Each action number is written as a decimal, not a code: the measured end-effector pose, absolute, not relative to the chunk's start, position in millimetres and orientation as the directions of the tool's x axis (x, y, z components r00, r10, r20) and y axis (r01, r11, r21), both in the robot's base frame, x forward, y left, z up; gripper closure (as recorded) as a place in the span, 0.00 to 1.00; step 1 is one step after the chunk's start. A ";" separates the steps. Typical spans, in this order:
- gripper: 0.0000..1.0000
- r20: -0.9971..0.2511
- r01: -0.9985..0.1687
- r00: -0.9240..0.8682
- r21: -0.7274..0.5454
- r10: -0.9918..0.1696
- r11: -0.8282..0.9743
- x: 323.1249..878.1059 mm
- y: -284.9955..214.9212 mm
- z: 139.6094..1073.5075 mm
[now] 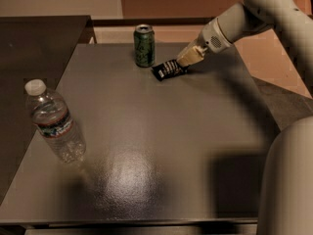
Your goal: Move rxbar chocolate near green can
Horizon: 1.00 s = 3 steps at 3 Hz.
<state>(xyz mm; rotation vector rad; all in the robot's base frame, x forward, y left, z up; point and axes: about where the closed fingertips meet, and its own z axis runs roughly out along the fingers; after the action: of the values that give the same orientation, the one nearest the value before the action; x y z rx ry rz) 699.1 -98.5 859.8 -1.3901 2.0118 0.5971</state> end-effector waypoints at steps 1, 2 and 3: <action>0.58 -0.704 -0.939 -0.259 0.025 -0.661 0.342 699.1 -96.1 857.3; 0.35 -0.704 -0.941 -0.259 0.028 -0.662 0.338 699.5 -93.5 854.9; 0.12 -0.703 -0.942 -0.259 0.032 -0.662 0.335 699.9 -90.9 852.4</action>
Offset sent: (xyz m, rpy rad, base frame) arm 0.0001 0.0019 -0.0020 0.0010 0.0033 0.0033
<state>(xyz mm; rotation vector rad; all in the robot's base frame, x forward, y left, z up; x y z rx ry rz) 699.9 -90.9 852.4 -1.4009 2.0128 0.6137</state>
